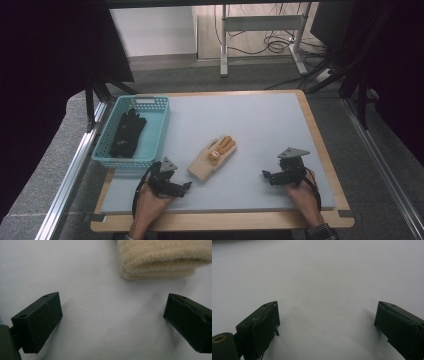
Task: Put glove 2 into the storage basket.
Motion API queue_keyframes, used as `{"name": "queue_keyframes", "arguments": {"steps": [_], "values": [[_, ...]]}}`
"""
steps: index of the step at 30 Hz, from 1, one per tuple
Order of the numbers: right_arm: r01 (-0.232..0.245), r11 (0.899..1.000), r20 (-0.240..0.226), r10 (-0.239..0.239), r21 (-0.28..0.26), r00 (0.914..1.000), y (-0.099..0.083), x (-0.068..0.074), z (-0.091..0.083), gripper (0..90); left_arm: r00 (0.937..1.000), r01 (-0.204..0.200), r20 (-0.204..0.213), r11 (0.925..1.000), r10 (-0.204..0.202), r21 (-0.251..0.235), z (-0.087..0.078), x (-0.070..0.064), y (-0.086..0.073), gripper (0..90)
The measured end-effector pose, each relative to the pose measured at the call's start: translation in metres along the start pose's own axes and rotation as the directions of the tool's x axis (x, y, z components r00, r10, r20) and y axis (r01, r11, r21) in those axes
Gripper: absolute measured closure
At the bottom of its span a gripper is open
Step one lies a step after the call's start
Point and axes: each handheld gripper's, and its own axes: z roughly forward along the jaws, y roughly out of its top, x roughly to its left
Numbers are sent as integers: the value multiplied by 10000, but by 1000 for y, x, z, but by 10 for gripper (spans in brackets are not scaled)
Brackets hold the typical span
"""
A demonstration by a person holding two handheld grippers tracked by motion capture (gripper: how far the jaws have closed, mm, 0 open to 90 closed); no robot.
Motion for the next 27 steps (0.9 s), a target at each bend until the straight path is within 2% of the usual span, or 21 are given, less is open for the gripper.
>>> {"name": "queue_keyframes", "arguments": {"steps": [6,12,15,16,17,19,23,27], "values": [[-1,10000,0,1,-3,10000,0,0,0,54,9997,207,91,9997,-208,150,-1,1,4,31],[4,10000,5,-4,-7,10000,0,0,0,54,9986,227,480,9997,-225,-49,-9,-3,15,36],[8,10000,6,-8,-9,10000,0,0,0,54,9969,212,759,9995,-194,-231,-14,-7,25,35],[5,10000,8,-5,-10,10000,0,0,0,54,9956,196,926,9992,-164,-342,-16,-10,33,34],[5,10000,8,-5,-10,10000,0,0,0,54,9956,196,926,9992,-164,-342,-16,-10,33,34],[4,10000,5,-4,-12,10000,0,0,0,54,9950,50,998,9994,-16,-347,-15,-13,44,33],[0,10000,3,0,-17,10000,0,0,0,54,9949,-232,982,9996,247,-167,-7,-19,63,28],[-17,10000,-1,17,-15,10000,0,0,0,54,9939,-292,1067,9996,291,-9,5,-22,81,26]]}}
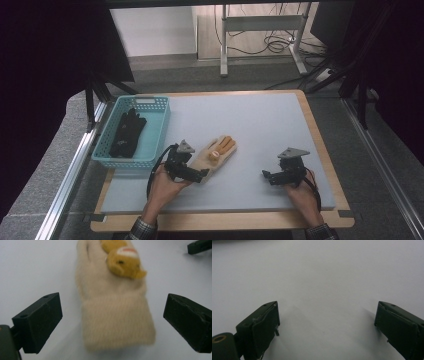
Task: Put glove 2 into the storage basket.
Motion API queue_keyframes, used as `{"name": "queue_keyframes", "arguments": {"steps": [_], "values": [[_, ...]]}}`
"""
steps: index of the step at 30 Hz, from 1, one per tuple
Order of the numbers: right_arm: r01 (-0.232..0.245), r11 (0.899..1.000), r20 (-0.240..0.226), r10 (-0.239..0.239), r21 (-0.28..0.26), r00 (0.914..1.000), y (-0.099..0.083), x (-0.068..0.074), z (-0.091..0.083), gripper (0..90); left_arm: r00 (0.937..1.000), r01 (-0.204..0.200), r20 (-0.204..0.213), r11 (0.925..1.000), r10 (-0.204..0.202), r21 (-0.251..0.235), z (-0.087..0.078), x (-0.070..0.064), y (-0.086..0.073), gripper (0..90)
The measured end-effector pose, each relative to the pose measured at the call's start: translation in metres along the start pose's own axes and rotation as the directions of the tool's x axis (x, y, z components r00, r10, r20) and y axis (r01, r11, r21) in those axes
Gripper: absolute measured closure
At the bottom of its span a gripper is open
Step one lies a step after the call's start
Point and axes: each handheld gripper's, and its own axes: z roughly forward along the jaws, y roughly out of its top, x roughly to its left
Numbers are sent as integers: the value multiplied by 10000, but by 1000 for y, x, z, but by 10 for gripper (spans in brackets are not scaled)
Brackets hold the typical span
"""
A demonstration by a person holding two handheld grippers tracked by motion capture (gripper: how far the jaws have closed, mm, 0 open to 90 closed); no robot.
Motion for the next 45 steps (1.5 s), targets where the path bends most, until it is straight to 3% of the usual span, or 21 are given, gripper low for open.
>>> {"name": "queue_keyframes", "arguments": {"steps": [5,14,15,16,23,25,26,30,40,45], "values": [[19,10000,2,-19,-8,10000,0,0,0,54,9998,-118,-144,9985,126,529,26,0,17,21],[13,10000,1,-13,-9,10000,0,0,0,54,9999,-120,-31,9907,125,1356,65,3,23,25],[0,10000,1,0,-5,10000,0,0,0,54,9998,-171,-9,9898,174,1418,68,2,23,37],[19,10000,2,-19,-11,10000,0,0,0,54,9983,-451,-296,9862,504,1591,71,-2,24,51],[19,10000,5,-19,-9,10000,0,0,0,54,9965,-684,-352,9829,755,1710,68,-10,27,221],[20,10000,5,-20,-8,10000,0,0,0,54,9962,-759,-304,9827,822,1687,67,-12,28,355],[22,10000,5,-22,-7,10000,0,0,0,54,9961,-767,-297,9834,826,1645,66,-13,28,355],[23,10000,7,-23,-7,10000,0,0,0,54,9970,-711,-183,9842,751,1620,64,-11,28,518],[-4,10000,1,4,0,10000,0,0,0,54,9990,-142,450,9907,82,1352,59,-1,26,599],[-4,10000,-1,4,-2,10000,0,0,0,54,9994,-15,359,9941,-24,1083,51,4,30,599]]}}
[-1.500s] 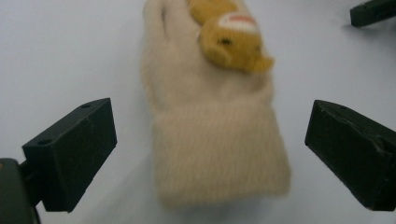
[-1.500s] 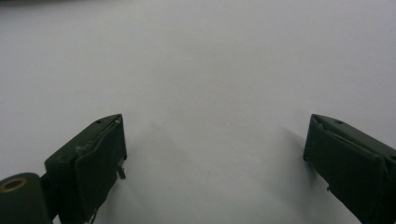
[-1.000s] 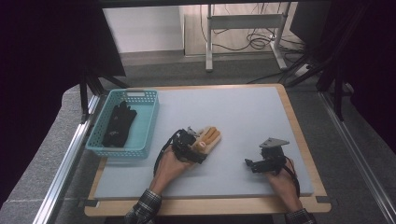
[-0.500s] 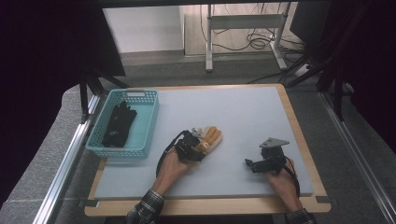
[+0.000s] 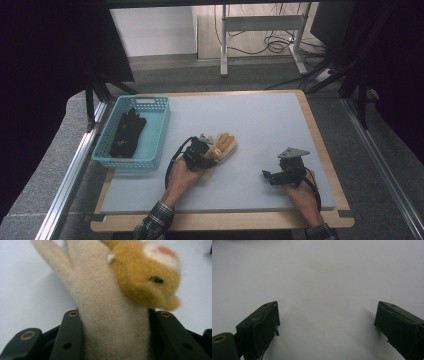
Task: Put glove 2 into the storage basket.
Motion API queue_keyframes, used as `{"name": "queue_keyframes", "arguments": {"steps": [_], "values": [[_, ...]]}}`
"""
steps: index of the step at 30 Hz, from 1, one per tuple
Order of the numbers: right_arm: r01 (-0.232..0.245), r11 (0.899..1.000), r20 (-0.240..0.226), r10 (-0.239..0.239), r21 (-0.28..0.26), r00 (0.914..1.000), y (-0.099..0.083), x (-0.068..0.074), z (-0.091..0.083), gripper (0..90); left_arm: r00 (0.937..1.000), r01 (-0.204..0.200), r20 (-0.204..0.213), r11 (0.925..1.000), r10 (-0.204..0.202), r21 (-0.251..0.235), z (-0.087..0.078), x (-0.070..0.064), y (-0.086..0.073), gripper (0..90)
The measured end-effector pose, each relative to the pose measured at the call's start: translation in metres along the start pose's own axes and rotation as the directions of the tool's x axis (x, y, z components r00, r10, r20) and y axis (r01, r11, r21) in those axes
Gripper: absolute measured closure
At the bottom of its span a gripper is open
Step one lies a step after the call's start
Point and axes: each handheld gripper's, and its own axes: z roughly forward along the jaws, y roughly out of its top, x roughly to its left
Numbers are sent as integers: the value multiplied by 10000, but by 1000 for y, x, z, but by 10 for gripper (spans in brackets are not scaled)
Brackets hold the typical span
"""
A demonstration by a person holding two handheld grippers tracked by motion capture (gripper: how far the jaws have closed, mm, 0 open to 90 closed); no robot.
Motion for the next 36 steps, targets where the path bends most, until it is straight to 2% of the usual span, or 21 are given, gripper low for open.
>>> {"name": "queue_keyframes", "arguments": {"steps": [5,17,27,36], "values": [[2,10000,1,-2,3,10000,0,0,0,54,9996,-6,-271,9996,-1,-265,-14,5,5,594],[11,10000,-1,-11,1,10000,0,0,0,54,9952,312,-910,9977,-366,-599,-48,26,14,586],[22,10000,0,-22,-4,10000,0,0,0,54,9858,609,-1513,9948,-728,-821,-76,49,19,583],[27,10000,-1,-27,-3,10000,0,0,0,54,9731,964,-2002,9905,-1145,-978,-99,67,19,582]]}}
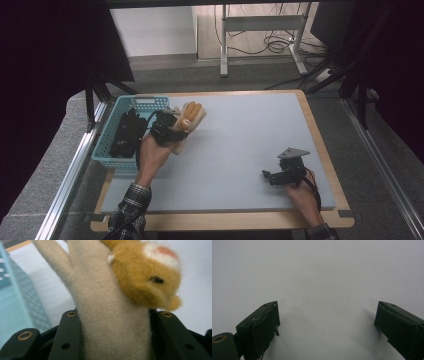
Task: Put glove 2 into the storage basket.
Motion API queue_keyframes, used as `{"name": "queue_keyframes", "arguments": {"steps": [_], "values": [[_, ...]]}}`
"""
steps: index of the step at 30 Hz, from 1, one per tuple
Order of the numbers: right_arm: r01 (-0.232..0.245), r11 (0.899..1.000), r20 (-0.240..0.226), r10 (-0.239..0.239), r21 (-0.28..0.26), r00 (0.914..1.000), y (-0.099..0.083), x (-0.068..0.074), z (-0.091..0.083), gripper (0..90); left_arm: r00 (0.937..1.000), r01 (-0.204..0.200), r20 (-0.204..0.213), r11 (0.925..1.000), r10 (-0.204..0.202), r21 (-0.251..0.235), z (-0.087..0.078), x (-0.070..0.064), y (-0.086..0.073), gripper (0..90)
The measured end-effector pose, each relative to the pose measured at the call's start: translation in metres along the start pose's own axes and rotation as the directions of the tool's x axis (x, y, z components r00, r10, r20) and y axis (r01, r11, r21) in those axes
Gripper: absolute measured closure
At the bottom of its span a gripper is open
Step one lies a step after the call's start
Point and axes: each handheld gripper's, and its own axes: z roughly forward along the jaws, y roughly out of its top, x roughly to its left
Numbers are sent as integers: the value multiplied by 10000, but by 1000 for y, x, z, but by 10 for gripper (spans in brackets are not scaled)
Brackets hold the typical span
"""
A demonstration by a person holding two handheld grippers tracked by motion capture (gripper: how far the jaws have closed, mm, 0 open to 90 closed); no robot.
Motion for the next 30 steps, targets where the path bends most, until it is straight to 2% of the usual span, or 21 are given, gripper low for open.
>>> {"name": "queue_keyframes", "arguments": {"steps": [1,17,23,30], "values": [[-3,10000,0,3,-1,10000,0,0,0,54,9999,121,-93,9999,-121,-55,-3,5,0,581],[1,10000,-1,-1,-1,10000,0,0,0,54,9950,500,-859,9986,-513,-171,-27,33,-1,581],[4,10000,1,-4,-4,10000,0,0,0,54,9904,750,-1154,9971,-762,-147,-34,46,-3,580],[0,10000,0,0,-6,10000,0,0,0,54,9806,1203,-1547,9927,-1207,-116,-41,66,-10,578]]}}
